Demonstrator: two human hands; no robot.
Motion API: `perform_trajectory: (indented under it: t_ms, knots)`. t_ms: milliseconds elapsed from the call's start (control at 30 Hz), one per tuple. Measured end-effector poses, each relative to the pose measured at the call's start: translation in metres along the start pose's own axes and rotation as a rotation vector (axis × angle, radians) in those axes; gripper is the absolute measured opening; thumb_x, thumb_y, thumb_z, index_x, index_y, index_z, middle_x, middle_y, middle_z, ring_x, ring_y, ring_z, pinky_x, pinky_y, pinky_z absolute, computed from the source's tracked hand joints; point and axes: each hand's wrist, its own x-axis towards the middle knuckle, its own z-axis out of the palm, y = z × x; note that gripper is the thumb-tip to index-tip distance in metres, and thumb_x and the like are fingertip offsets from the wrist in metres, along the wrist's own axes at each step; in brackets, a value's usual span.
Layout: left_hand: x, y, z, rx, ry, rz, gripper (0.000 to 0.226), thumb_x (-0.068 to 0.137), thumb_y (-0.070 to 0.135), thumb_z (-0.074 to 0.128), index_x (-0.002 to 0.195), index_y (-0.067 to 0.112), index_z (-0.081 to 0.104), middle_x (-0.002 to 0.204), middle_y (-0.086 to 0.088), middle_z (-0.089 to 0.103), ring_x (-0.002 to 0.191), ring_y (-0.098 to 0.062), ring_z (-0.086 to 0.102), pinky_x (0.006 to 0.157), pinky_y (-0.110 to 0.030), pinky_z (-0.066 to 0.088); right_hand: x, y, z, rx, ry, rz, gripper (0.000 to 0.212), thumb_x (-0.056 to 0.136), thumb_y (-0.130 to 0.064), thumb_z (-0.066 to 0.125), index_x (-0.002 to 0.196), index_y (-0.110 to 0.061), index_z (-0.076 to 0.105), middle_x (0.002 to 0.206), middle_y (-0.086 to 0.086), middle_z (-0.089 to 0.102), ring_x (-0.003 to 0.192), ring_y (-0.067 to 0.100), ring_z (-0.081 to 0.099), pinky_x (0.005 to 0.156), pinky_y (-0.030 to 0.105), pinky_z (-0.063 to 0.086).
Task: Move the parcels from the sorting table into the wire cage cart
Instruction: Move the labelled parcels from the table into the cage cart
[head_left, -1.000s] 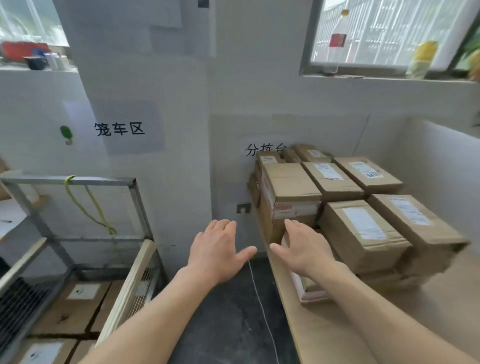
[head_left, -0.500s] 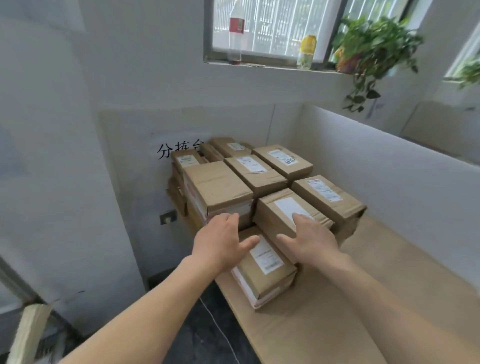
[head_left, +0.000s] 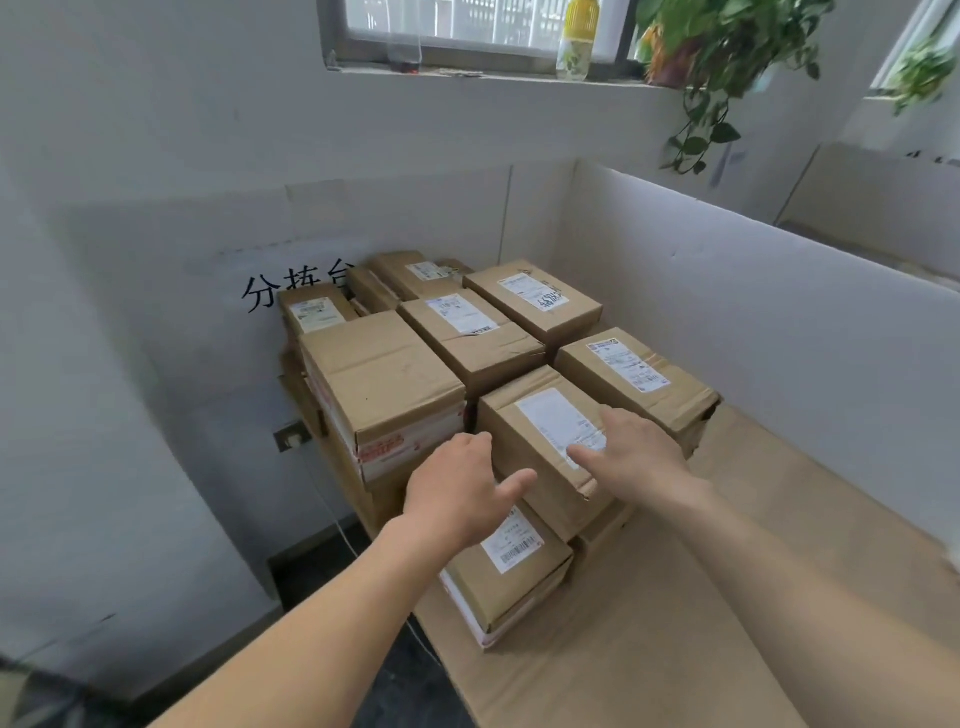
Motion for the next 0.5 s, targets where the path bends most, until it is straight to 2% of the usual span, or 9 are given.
perform_trajectory:
  t_ms: [67, 133, 233, 300, 367, 433, 500]
  knots:
    - [0.012, 0.002, 0.007, 0.007, -0.006, -0.02, 0.07, 0.089, 0.074, 0.047, 0.137, 0.023, 0.049, 0.136, 0.004, 0.056, 0.119, -0.016, 0.056, 0.077, -0.025, 0.037, 0.017, 0.006, 0.005, 0.001, 0.0, -0.001, 0.049, 0.09, -0.06, 0.06, 0.122, -0.024, 0.051, 0.121, -0.002, 0.061, 0.106, 0.021, 0.06, 0.075, 0.032, 0.048]
    - [0.024, 0.006, 0.015, 0.015, -0.015, -0.036, 0.073, 0.088, 0.075, 0.046, 0.138, 0.022, 0.049, 0.136, 0.003, 0.056, 0.119, -0.017, 0.056, 0.078, -0.027, 0.039, 0.032, 0.013, 0.008, 0.01, 0.003, -0.005, 0.058, 0.091, -0.06, 0.06, 0.132, -0.02, 0.05, 0.129, 0.001, 0.059, 0.113, 0.023, 0.059, 0.075, 0.033, 0.044]
    - [0.039, 0.016, 0.027, 0.017, -0.042, -0.059, 0.076, 0.088, 0.076, 0.046, 0.14, 0.021, 0.048, 0.139, 0.003, 0.055, 0.121, -0.018, 0.055, 0.08, -0.028, 0.04, 0.051, 0.024, 0.012, 0.027, -0.016, -0.002, 0.063, 0.091, -0.06, 0.059, 0.136, -0.018, 0.048, 0.133, 0.004, 0.058, 0.118, 0.026, 0.058, 0.078, 0.035, 0.045]
    - [0.047, 0.024, 0.035, 0.024, -0.063, -0.074, 0.073, 0.088, 0.076, 0.047, 0.137, 0.022, 0.05, 0.134, 0.003, 0.056, 0.113, -0.017, 0.057, 0.076, -0.026, 0.04, 0.058, 0.031, 0.016, 0.03, -0.022, -0.001, 0.062, 0.092, -0.06, 0.059, 0.136, -0.017, 0.049, 0.133, 0.004, 0.058, 0.118, 0.026, 0.058, 0.077, 0.034, 0.044]
    - [0.054, 0.031, 0.042, 0.026, -0.07, -0.095, 0.06, 0.087, 0.076, 0.047, 0.121, 0.026, 0.055, 0.119, 0.005, 0.059, 0.093, -0.01, 0.057, 0.067, -0.024, 0.042, 0.063, 0.036, 0.02, 0.036, -0.03, -0.002, 0.062, 0.092, -0.059, 0.059, 0.136, -0.017, 0.049, 0.132, 0.004, 0.058, 0.118, 0.026, 0.058, 0.075, 0.032, 0.04]
    - [0.059, 0.037, 0.047, 0.019, -0.056, -0.13, 0.048, 0.087, 0.075, 0.048, 0.1, 0.029, 0.051, 0.101, 0.009, 0.056, 0.074, -0.007, 0.051, 0.055, -0.023, 0.038, 0.067, 0.04, 0.024, 0.043, -0.052, -0.005, 0.061, 0.092, -0.059, 0.059, 0.136, -0.017, 0.049, 0.13, 0.004, 0.06, 0.116, 0.026, 0.059, 0.073, 0.033, 0.04]
    - [0.063, 0.041, 0.052, 0.012, -0.041, -0.167, 0.046, 0.088, 0.074, 0.047, 0.093, 0.029, 0.048, 0.091, 0.01, 0.053, 0.069, -0.008, 0.051, 0.051, -0.023, 0.036, 0.071, 0.043, 0.027, 0.047, -0.079, -0.01, 0.06, 0.092, -0.059, 0.058, 0.135, -0.017, 0.049, 0.128, 0.004, 0.062, 0.114, 0.026, 0.06, 0.074, 0.035, 0.044]
